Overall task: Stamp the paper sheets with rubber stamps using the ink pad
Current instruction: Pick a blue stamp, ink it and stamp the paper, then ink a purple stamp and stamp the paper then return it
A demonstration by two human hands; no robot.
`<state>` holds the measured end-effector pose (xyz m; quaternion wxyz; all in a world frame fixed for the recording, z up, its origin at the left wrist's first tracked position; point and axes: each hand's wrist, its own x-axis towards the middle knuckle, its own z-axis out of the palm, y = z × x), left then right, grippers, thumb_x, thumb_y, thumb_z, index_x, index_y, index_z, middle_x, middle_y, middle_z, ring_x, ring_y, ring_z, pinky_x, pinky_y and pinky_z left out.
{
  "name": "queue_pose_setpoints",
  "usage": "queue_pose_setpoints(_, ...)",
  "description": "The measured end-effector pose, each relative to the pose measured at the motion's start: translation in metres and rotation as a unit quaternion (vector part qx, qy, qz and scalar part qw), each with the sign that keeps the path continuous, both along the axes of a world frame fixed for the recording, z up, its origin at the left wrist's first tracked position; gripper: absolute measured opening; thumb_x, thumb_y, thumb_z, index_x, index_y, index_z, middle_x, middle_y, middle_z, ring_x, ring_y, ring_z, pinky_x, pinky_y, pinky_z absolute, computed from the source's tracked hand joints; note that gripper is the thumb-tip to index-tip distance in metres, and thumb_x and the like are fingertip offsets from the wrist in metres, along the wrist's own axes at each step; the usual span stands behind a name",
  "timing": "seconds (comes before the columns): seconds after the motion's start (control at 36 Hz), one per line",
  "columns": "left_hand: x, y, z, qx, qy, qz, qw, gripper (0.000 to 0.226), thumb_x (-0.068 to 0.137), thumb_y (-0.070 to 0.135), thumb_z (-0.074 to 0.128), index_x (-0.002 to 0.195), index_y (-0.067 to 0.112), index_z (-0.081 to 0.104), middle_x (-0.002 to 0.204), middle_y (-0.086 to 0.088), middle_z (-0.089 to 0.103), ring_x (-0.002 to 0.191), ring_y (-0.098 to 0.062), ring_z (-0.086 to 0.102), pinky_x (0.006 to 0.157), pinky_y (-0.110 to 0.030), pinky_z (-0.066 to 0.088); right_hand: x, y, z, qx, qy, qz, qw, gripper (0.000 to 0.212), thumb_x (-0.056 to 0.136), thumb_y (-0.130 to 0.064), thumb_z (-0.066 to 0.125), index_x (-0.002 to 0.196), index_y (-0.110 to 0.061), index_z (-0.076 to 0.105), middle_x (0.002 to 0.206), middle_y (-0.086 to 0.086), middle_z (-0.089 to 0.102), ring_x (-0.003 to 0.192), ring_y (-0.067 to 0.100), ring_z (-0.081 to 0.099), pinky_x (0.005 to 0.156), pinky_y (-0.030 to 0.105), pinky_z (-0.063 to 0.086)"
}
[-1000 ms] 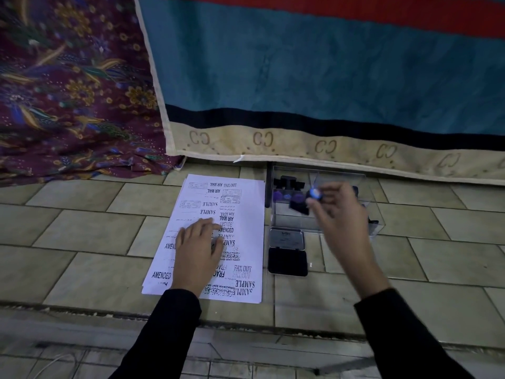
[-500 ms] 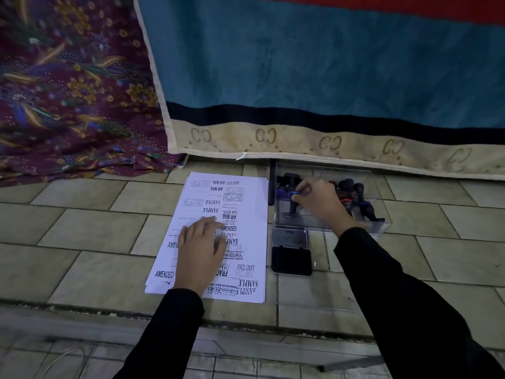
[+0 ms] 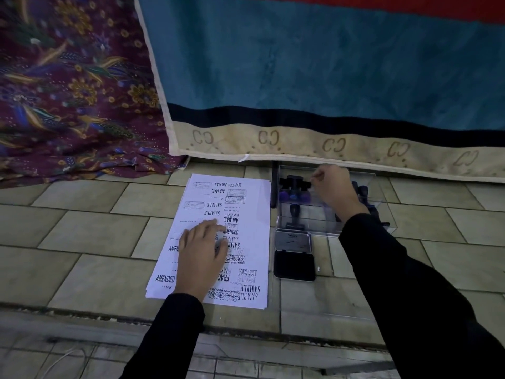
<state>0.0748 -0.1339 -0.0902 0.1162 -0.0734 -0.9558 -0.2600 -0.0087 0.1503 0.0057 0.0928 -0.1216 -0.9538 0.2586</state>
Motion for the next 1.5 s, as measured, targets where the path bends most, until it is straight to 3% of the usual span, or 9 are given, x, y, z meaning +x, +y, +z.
queue_pose_setpoints(0.19,0.001,0.0,0.0,0.0,0.001,0.0,1.0,0.037,0.087,0.043,0.032,0.112,0.032,0.056,0.129,0.013,0.05,0.122,-0.009,0.04,0.113,-0.037,0.014,-0.02,-0.013,0.005,0.149,-0.14,-0.003,0.979,0.018,0.087,-0.022,0.058,0.095,-0.006,0.06,0.1,0.014,0.064,0.091,0.031,0.061,0.071,0.033,0.044)
queue_pose_setpoints(0.39,0.0,-0.001,-0.001,-0.006,-0.005,0.002,1.0,0.036,0.087,0.042,0.031,0.112,0.032,0.055,0.129,0.013,0.05,0.122,-0.01,0.04,0.114,-0.038,0.016,-0.027,-0.027,0.009,0.188,-0.199,-0.017,0.962,0.007,0.086,-0.018,0.053,0.087,-0.011,0.054,0.101,0.008,0.065,0.096,0.028,0.058,0.097,0.041,0.034)
queue_pose_setpoints(0.61,0.0,0.0,0.001,-0.002,-0.007,-0.002,1.0,0.038,0.086,0.044,0.031,0.112,0.032,0.055,0.129,0.013,0.049,0.122,-0.01,0.04,0.113,-0.037,0.014,-0.023,-0.025,0.005,0.164,-0.142,-0.05,0.975,0.008,0.086,-0.017,0.056,0.091,-0.011,0.056,0.1,0.009,0.065,0.094,0.03,0.059,0.095,0.04,0.038)
queue_pose_setpoints(0.69,0.0,0.0,0.002,-0.016,-0.004,-0.002,1.0,0.038,0.086,0.044,0.03,0.113,0.031,0.055,0.128,0.013,0.049,0.12,-0.009,0.04,0.113,-0.039,0.017,-0.02,-0.018,0.009,0.146,-0.081,-0.066,0.984,0.013,0.085,-0.014,0.06,0.096,-0.007,0.059,0.101,0.013,0.065,0.093,0.033,0.061,0.079,0.037,0.047)
queue_pose_setpoints(0.75,0.0,0.001,0.003,-0.032,0.001,-0.002,0.999,0.035,0.087,0.042,0.032,0.113,0.031,0.054,0.126,0.012,0.05,0.118,-0.01,0.041,0.112,-0.042,0.023,-0.015,-0.013,0.013,0.115,-0.032,-0.063,0.991,0.014,0.084,-0.012,0.063,0.095,-0.004,0.062,0.099,0.016,0.065,0.09,0.033,0.062,0.069,0.035,0.048)
queue_pose_setpoints(0.94,-0.002,0.006,0.01,-0.068,-0.01,0.015,0.998,0.023,0.089,0.028,0.054,0.112,0.026,0.056,0.122,0.006,0.053,0.115,-0.018,0.047,0.111,-0.043,0.02,0.046,-0.015,0.036,-0.075,0.144,-0.005,0.987,0.023,0.079,-0.014,0.072,0.097,-0.015,0.058,0.098,0.004,0.062,0.088,0.017,0.057,0.074,0.025,0.049)
queue_pose_setpoints(1.08,-0.003,0.008,0.012,-0.068,-0.02,0.022,0.997,0.024,0.089,0.028,0.055,0.112,0.026,0.057,0.121,0.005,0.053,0.116,-0.019,0.046,0.11,-0.043,0.021,0.102,-0.029,0.029,-0.156,0.109,0.058,0.98,0.024,0.079,-0.015,0.071,0.095,-0.029,0.059,0.099,-0.006,0.063,0.085,0.003,0.062,0.074,0.014,0.051)
queue_pose_setpoints(1.25,-0.005,0.003,0.011,-0.041,-0.018,0.008,0.999,0.024,0.088,0.028,0.057,0.111,0.027,0.058,0.123,0.005,0.053,0.117,-0.018,0.045,0.108,-0.042,0.028,0.141,-0.04,0.0,-0.115,0.11,0.145,0.977,0.027,0.076,-0.013,0.075,0.101,-0.019,0.067,0.097,-0.005,0.062,0.083,0.006,0.063,0.081,0.027,0.056)
queue_pose_setpoints(1.5,-0.004,0.001,0.005,-0.013,-0.003,0.007,1.0,0.024,0.086,0.025,0.061,0.11,0.026,0.062,0.128,0.002,0.051,0.12,-0.019,0.044,0.108,-0.041,0.027,0.159,-0.05,-0.019,-0.071,0.114,0.173,0.976,0.029,0.072,-0.009,0.078,0.099,-0.017,0.07,0.092,-0.003,0.061,0.075,0.006,0.057,0.073,0.013,0.047)
